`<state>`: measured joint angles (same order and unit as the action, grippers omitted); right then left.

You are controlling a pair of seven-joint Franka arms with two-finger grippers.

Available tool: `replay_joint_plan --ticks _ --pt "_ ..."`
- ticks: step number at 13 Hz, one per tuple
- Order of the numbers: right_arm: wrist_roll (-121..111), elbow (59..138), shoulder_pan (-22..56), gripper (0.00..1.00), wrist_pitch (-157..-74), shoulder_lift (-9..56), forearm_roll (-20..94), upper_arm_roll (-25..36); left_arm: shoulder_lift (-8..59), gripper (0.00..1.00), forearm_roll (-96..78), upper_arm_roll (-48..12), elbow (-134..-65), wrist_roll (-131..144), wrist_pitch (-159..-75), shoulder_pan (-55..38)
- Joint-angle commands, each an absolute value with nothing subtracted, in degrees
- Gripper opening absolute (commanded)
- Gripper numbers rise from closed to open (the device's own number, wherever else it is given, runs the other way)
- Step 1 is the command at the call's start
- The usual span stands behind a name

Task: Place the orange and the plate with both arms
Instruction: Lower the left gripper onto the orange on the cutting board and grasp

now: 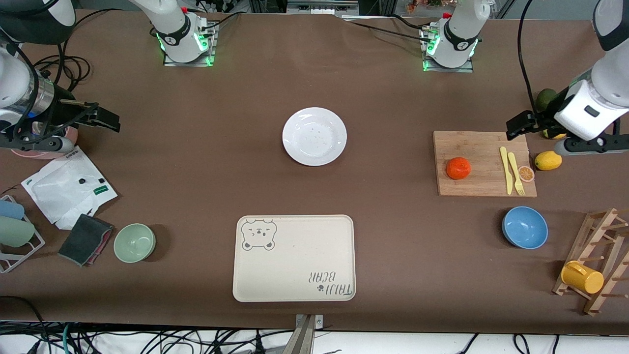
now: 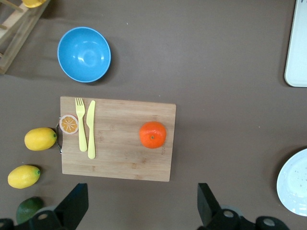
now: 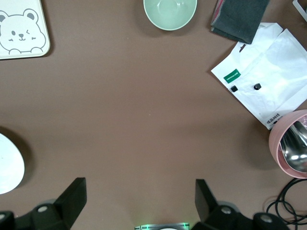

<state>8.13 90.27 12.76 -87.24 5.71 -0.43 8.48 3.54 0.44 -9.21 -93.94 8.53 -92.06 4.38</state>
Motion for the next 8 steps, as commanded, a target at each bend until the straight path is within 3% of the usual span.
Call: replay_joint_plan --ticks 1,8 --pt "8.9 90.7 12.9 1.0 -86.8 5.2 -1.1 8.3 6.4 1.0 -0.3 -9.2 -93.7 8.0 -91.6 2.4" --pt "8.9 90.7 12.9 1.0 -86.8 5.2 -1.1 8.3 12.8 1.0 -0.7 -9.4 -94.6 8.3 -89.4 -1.3"
